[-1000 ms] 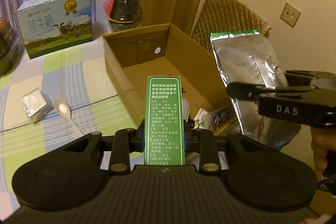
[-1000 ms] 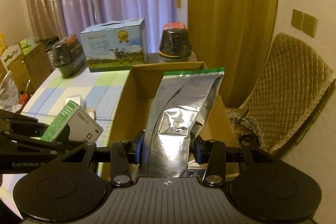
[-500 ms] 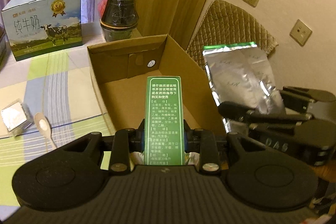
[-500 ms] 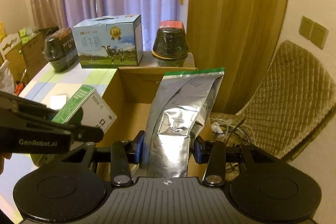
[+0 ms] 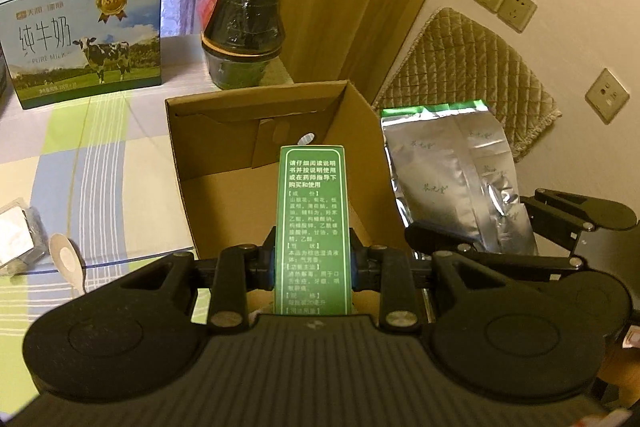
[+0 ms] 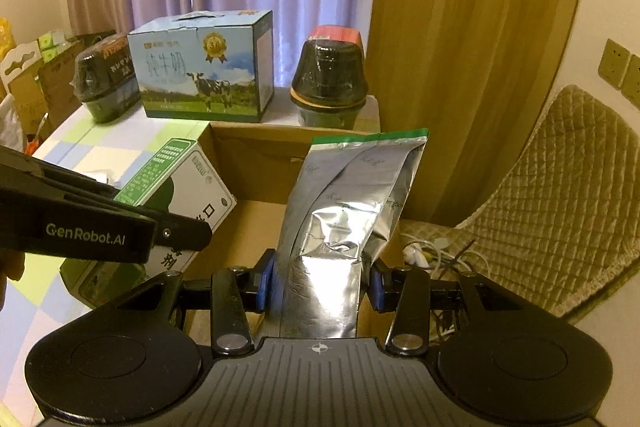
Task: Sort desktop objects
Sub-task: 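Carry the green box and foil bag into the cardboard box and open both tools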
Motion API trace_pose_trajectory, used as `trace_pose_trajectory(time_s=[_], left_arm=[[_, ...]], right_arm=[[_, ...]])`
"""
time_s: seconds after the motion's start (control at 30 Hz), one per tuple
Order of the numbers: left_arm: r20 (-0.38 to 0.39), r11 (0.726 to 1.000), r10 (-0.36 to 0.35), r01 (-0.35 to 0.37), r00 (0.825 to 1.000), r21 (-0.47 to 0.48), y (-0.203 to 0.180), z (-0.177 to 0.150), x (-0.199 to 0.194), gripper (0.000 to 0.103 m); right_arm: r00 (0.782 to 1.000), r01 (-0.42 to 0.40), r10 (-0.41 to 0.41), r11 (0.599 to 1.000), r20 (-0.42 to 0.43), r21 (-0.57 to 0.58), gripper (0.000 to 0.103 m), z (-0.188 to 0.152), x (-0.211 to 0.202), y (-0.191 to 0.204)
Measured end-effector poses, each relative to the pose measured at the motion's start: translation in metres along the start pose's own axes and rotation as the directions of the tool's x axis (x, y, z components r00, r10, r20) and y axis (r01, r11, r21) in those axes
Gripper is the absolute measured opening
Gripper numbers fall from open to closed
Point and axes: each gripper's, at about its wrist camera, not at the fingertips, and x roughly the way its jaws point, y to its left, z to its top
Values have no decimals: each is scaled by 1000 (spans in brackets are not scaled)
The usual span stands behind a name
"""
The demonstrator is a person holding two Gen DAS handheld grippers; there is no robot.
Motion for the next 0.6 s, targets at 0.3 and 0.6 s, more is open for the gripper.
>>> trace_pose_trajectory(time_s=[0.3, 0.6], left_arm=[[2, 999, -3, 3, 1000, -49, 9, 6, 17, 25], [52, 998, 3, 1, 999, -67, 19, 9, -2, 39]], right_arm=[[1000, -1, 1, 1000, -13, -13, 42, 6, 17, 1], [1000, -4, 3, 1000, -23, -31, 42, 7, 22, 7]])
